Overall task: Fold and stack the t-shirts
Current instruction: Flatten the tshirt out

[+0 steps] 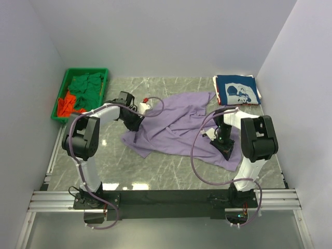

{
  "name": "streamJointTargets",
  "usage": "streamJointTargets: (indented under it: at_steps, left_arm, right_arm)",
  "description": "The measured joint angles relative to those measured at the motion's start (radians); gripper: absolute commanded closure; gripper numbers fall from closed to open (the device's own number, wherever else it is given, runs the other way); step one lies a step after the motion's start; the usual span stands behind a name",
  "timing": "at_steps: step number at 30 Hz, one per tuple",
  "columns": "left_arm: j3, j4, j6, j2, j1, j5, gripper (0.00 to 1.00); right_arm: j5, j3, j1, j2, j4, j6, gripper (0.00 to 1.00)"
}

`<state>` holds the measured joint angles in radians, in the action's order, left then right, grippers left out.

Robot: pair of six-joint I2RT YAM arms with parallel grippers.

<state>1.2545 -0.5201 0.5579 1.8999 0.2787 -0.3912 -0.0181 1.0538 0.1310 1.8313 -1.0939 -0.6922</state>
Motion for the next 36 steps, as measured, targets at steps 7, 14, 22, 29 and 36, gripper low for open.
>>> streamJointTargets:
  at_steps: [7, 14, 22, 29, 36]
  left_arm:
    - [-0.255, -0.051, 0.139, -0.211, -0.023, 0.09, 0.99]
    - [-0.472, -0.455, 0.319, -0.51, -0.047, 0.1, 0.98]
    - [-0.084, -0.729, 0.411, -0.286, -0.204, -0.058, 0.5]
    - [0.51, -0.438, 0.108, 0.1, -0.174, -0.14, 0.48]
    - [0.68, -0.216, -0.032, 0.356, -0.088, -0.055, 0.62]
  right_arm:
    - [-0.013, 0.043, 0.001, 0.0, -0.026, -0.014, 0.97]
    - [-0.019, 0.039, 0.081, -0.005, -0.036, -0.047, 0.98]
    - [-0.045, -0.157, 0.235, -0.174, -0.1, -0.164, 0.61]
    - [-0.236, 0.367, 0.019, -0.048, -0.225, -0.198, 0.42]
    - [-0.274, 0.71, -0.054, 0.164, -0.207, -0.051, 0.62]
